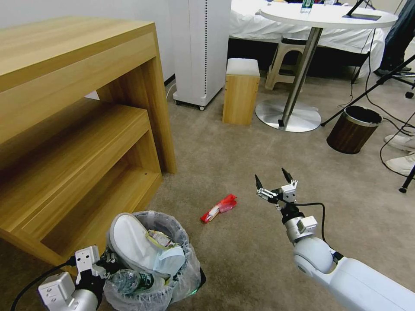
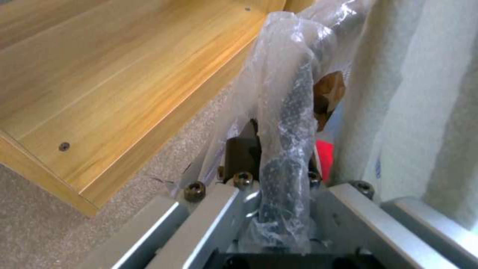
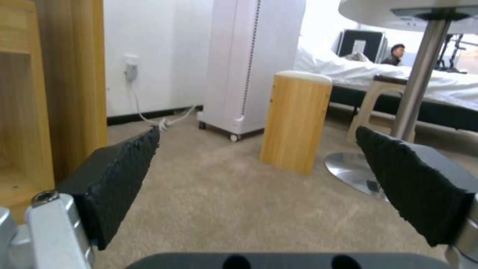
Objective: Pick up the trash bin and place the garbage on the floor into it.
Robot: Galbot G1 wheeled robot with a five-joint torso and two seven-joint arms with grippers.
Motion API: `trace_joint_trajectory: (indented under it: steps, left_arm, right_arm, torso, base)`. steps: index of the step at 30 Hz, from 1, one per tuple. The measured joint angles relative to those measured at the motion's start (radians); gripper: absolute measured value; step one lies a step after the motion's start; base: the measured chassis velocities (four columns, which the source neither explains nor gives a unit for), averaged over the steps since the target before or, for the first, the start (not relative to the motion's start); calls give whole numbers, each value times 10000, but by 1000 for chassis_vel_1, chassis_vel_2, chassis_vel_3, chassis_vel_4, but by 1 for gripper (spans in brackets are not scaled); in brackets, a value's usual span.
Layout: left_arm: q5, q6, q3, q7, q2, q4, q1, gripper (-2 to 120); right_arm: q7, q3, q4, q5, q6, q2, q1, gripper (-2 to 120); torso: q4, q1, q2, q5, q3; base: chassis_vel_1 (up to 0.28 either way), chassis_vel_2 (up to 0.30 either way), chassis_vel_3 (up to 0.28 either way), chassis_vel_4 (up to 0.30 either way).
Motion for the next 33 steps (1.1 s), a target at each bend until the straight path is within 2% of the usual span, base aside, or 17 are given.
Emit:
trace_joint_trajectory:
  steps: [12, 23, 29, 32, 33]
  left_arm:
    - [-189, 72, 26, -27, 107, -1, -13, 1]
    - [-195, 74, 61, -20, 112, 156, -108, 1]
    - [-206, 64, 101, -12, 87, 266, -197, 1]
    - [-198, 64, 143, -4, 51, 332, -235, 1]
    - [-197, 57, 145, -2, 25, 367, -269, 1]
  right_arm:
    - [64, -153, 13, 149, -222, -72, 31, 100]
    - [-17, -249, -271, 25, -104, -81, 202, 100]
    - [-551, -545, -612, 83, 59, -190, 646, 100]
    - [-1114, -1011, -722, 187, 71, -369, 1035, 100]
    - [-1227, -1318, -666, 644, 11, -406, 1227, 100]
  torso:
    - [-1, 0, 0, 1, -1]
    - [0, 1, -1, 4, 4]
    - [0, 1, -1, 2, 3]
    - [0, 1, 0, -1, 0]
    - [-2, 1, 0, -3, -1]
  base:
    - [-3, 2, 5, -4]
    - [-138, 136, 130, -135]
    - [-69, 63, 70, -62]
    - [0, 0, 0, 0]
    - [0, 0, 0, 0]
